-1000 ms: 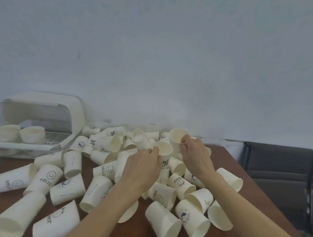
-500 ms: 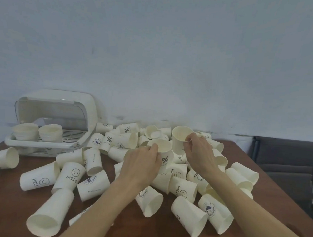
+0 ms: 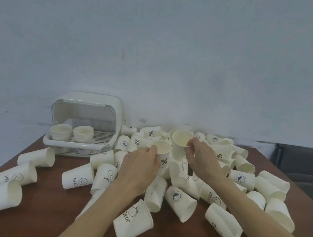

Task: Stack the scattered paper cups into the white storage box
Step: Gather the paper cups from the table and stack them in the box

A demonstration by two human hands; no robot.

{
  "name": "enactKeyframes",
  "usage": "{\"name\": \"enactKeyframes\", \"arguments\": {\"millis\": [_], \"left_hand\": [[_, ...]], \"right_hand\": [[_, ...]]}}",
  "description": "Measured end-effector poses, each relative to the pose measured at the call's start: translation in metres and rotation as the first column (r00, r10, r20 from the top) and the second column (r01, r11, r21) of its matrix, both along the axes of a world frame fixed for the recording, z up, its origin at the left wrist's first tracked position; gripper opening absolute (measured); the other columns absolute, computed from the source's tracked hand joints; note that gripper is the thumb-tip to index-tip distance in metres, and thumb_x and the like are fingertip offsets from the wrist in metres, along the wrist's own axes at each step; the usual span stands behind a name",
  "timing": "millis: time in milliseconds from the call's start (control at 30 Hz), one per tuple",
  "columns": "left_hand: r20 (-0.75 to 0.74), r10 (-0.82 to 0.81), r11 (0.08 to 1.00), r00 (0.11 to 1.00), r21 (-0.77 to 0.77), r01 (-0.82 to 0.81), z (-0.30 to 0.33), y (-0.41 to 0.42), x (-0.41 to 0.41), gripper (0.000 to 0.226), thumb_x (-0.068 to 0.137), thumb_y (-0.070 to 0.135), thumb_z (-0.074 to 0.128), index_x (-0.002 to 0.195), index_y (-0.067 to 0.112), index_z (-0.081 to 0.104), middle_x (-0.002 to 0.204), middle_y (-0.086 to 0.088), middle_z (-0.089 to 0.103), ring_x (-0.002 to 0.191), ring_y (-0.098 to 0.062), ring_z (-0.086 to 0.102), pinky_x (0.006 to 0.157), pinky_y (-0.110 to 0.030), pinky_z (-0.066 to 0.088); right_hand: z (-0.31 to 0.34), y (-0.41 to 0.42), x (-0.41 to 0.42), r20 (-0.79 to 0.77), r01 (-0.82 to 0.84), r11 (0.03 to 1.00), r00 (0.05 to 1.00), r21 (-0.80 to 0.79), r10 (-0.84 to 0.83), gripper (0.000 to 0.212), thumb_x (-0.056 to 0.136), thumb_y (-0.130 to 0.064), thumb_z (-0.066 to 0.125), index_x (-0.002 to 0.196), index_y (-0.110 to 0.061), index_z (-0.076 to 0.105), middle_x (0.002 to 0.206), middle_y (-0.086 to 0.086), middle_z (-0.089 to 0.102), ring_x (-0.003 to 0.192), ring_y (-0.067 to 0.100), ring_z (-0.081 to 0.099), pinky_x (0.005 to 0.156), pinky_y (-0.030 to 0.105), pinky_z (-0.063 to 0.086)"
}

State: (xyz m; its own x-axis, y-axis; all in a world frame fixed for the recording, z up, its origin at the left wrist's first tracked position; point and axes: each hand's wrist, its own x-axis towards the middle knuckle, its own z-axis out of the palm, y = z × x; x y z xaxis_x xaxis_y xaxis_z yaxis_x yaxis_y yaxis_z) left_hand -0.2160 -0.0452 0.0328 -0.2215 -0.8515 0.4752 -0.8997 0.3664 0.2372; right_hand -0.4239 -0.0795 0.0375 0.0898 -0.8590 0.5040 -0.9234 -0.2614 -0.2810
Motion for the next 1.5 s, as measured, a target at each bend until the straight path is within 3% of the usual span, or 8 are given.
{"name": "enactKeyframes", "arguments": {"millis": [333,567,733,1000,1233,1500], "left_hand": [[-0.011,0.064,0.998,0.998,-0.006,-0.064,-0.003,-0.009,0.067,0.018,0.100,0.036,0.032,0.093,0.023,0.043,0.094,0.004,0.062,0.087,-0.022,0.058,0.069,-0.035,0.043],[-0.020,0.097,0.995,0.995,-0.012,-0.097,-0.006,-0.014,0.105,0.020,0.101,0.036,0.032,0.089,0.022,0.039,0.087,0.005,0.058,0.083,-0.020,0.056,0.063,-0.032,0.035],[-0.014,0.121,0.992,0.993,-0.020,-0.122,-0.005,-0.015,0.128,0.020,0.101,0.036,0.032,0.089,0.022,0.038,0.086,0.005,0.057,0.081,-0.020,0.055,0.062,-0.031,0.032],[-0.019,0.142,0.990,0.990,-0.003,-0.143,-0.005,-0.020,0.161,0.020,0.099,0.036,0.033,0.086,0.022,0.038,0.084,0.005,0.058,0.081,-0.022,0.057,0.063,-0.036,0.039],[-0.026,0.163,0.986,0.986,-0.012,-0.164,-0.006,-0.023,0.190,0.020,0.099,0.035,0.034,0.085,0.021,0.038,0.081,0.005,0.057,0.078,-0.023,0.056,0.059,-0.036,0.036],[-0.055,0.249,0.968,0.967,-0.004,-0.250,-0.010,-0.025,0.223,0.023,0.099,0.035,0.036,0.087,0.019,0.047,0.082,0.006,0.061,0.075,-0.022,0.057,0.063,-0.036,0.044]], "right_hand": [[-0.001,-0.012,0.065,-0.006,-0.093,0.995,0.996,-0.031,0.093,0.009,0.097,-0.026,0.047,0.099,-0.018,0.050,0.083,-0.003,0.060,0.082,0.018,0.051,0.067,0.033,0.038],[-0.002,-0.015,0.102,0.041,-0.145,0.989,0.989,-0.010,0.145,0.009,0.097,-0.026,0.049,0.100,-0.018,0.051,0.085,-0.004,0.060,0.084,0.018,0.054,0.074,0.038,0.046],[-0.006,-0.019,0.121,0.022,-0.149,0.989,0.989,0.013,0.148,0.008,0.097,-0.028,0.047,0.100,-0.021,0.048,0.088,-0.005,0.061,0.086,0.017,0.051,0.069,0.032,0.034],[-0.005,-0.020,0.151,0.052,-0.179,0.984,0.983,0.025,0.178,0.009,0.097,-0.028,0.047,0.101,-0.020,0.049,0.089,-0.004,0.060,0.088,0.016,0.050,0.075,0.035,0.043],[-0.003,-0.023,0.181,0.049,-0.199,0.980,0.979,0.024,0.198,0.011,0.097,-0.028,0.046,0.102,-0.019,0.050,0.090,-0.002,0.061,0.088,0.017,0.050,0.076,0.035,0.042],[0.002,-0.038,0.222,0.021,-0.278,0.960,0.961,0.020,0.277,0.012,0.099,-0.029,0.043,0.103,-0.018,0.048,0.092,-0.002,0.061,0.089,0.019,0.051,0.076,0.037,0.043]]}}
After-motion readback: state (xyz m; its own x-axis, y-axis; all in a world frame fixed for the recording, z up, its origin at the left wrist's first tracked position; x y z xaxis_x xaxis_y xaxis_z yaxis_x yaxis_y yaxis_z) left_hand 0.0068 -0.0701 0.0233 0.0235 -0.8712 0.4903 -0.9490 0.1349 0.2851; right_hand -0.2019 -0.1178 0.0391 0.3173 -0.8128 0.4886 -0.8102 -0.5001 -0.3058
